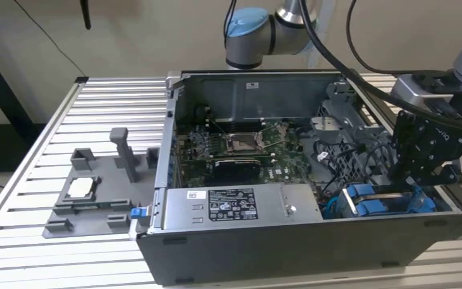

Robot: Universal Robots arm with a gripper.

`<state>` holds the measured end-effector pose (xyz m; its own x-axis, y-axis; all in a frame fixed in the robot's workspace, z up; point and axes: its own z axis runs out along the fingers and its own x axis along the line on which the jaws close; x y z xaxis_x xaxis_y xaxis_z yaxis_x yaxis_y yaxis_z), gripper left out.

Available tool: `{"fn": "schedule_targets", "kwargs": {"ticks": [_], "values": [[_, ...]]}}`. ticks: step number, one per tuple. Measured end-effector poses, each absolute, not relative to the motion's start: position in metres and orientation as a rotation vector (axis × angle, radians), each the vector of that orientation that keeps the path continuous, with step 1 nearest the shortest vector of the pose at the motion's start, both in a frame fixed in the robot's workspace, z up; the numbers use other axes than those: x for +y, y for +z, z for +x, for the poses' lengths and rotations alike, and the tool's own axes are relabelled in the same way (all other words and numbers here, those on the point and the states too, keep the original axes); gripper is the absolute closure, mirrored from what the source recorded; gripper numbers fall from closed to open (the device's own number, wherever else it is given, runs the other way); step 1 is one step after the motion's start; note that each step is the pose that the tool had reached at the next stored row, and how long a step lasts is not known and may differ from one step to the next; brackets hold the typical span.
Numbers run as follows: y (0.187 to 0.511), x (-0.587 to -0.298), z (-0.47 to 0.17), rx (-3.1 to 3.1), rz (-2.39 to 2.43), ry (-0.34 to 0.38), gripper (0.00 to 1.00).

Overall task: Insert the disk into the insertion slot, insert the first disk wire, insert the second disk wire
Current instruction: 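Insert the first disk wire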

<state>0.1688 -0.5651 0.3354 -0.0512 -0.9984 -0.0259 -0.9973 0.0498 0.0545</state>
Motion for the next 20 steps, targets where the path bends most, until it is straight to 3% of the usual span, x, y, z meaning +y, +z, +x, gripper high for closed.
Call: {"fn": "schedule_targets", "kwargs": {"ticks": [12,20], "values": [[0.369,-0.565,0.169,-2.262,2.15,-0.089,0.73],[0.37,-0.563,0.165,-2.263,2.15,-0.088,0.73]]}}
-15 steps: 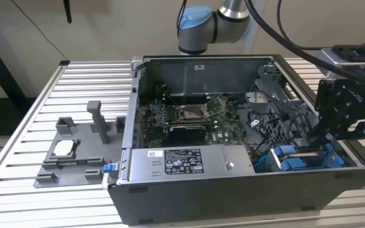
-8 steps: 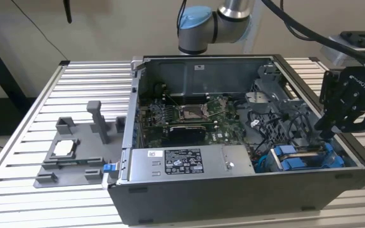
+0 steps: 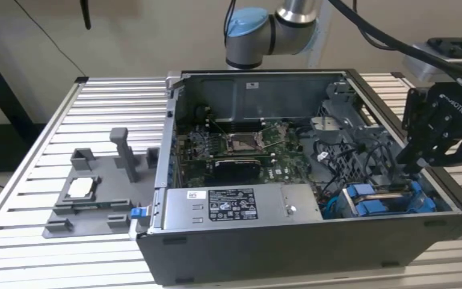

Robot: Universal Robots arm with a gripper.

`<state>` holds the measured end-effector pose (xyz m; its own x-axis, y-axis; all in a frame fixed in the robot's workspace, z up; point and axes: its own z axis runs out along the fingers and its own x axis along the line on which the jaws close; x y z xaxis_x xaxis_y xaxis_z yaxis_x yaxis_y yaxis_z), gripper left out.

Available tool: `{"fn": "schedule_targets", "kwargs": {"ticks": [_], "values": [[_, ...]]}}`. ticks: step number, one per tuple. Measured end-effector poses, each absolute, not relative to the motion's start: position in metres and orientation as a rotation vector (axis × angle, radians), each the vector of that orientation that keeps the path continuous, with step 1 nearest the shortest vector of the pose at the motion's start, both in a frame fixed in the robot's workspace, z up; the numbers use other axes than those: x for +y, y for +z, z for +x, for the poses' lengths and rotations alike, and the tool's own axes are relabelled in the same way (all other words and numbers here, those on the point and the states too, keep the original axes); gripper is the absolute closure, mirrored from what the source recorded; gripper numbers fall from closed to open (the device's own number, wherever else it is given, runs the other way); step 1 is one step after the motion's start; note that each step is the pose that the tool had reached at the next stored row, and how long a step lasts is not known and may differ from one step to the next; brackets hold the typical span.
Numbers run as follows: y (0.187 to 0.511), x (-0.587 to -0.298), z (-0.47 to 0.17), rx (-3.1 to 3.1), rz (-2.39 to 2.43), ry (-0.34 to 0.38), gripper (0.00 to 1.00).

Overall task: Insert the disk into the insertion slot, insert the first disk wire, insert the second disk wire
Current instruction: 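Insert the first disk wire, then insert the second disk wire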

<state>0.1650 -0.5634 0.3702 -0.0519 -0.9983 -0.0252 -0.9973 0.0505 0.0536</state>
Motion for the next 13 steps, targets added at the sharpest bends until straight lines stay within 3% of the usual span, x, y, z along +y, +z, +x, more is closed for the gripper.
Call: {"fn": "schedule_targets", "kwargs": {"ticks": [13], "values": [[0.383,-0.558,0.154,-2.269,2.153,-0.079,0.73]]}}
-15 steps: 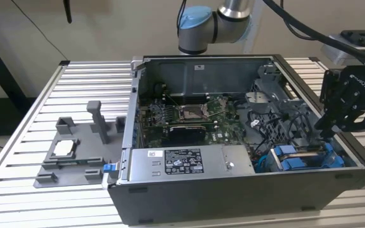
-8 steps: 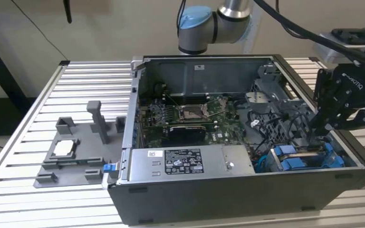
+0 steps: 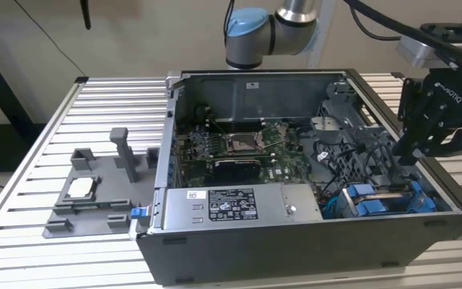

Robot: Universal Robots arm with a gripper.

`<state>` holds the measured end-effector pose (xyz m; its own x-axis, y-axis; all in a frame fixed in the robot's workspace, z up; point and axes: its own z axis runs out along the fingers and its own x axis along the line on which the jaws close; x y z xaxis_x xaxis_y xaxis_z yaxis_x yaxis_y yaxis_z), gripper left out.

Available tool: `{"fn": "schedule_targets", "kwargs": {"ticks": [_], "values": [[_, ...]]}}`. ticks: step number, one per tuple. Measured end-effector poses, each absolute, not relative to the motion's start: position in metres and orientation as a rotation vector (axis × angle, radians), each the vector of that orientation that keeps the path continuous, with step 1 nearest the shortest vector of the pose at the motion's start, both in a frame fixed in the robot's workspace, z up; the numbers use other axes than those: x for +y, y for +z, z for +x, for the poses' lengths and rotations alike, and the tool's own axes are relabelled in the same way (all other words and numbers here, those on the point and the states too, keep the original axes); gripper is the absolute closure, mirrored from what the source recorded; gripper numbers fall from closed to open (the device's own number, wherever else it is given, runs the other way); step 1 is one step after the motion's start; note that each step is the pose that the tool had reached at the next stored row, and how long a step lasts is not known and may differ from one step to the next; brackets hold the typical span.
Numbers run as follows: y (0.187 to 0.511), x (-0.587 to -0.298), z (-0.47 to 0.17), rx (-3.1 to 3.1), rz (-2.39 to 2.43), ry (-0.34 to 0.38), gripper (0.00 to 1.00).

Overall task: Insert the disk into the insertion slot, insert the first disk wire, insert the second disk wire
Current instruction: 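Insert the second disk wire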

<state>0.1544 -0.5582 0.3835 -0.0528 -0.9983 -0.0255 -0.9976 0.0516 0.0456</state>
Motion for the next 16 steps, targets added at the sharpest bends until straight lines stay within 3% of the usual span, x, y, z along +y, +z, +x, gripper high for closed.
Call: {"fn": "schedule_targets", "kwargs": {"ticks": [16], "values": [[0.387,-0.543,0.131,-2.284,2.169,-0.048,0.73]]}}
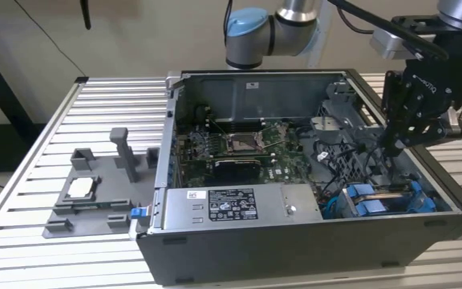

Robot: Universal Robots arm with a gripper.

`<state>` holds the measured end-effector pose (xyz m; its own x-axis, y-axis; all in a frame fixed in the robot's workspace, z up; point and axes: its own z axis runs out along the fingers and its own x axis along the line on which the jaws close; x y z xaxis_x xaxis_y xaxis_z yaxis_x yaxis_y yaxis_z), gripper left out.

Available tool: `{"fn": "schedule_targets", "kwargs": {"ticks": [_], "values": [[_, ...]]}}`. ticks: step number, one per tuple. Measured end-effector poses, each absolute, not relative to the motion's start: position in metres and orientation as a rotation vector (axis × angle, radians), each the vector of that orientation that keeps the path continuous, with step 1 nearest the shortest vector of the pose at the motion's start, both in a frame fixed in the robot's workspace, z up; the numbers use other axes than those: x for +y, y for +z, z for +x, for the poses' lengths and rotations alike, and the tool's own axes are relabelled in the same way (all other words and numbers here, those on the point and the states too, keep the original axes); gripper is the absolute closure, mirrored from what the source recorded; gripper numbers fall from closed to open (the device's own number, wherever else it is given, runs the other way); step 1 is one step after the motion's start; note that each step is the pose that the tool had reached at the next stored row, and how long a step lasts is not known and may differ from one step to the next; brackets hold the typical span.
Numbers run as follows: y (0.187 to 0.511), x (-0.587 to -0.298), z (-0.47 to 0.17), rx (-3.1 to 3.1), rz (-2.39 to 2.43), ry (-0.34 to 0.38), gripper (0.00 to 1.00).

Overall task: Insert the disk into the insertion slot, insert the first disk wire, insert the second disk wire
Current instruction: 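Insert the second disk wire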

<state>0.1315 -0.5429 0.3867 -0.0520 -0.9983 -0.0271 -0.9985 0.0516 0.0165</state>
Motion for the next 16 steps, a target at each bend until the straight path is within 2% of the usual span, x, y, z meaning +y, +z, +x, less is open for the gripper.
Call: {"fn": "schedule_targets", "kwargs": {"ticks": [8,16], "values": [[0.387,-0.525,0.115,2.266,-2.152,0.03,0.73],[0.387,-0.517,0.106,2.282,-2.191,-0.058,0.73]]}}
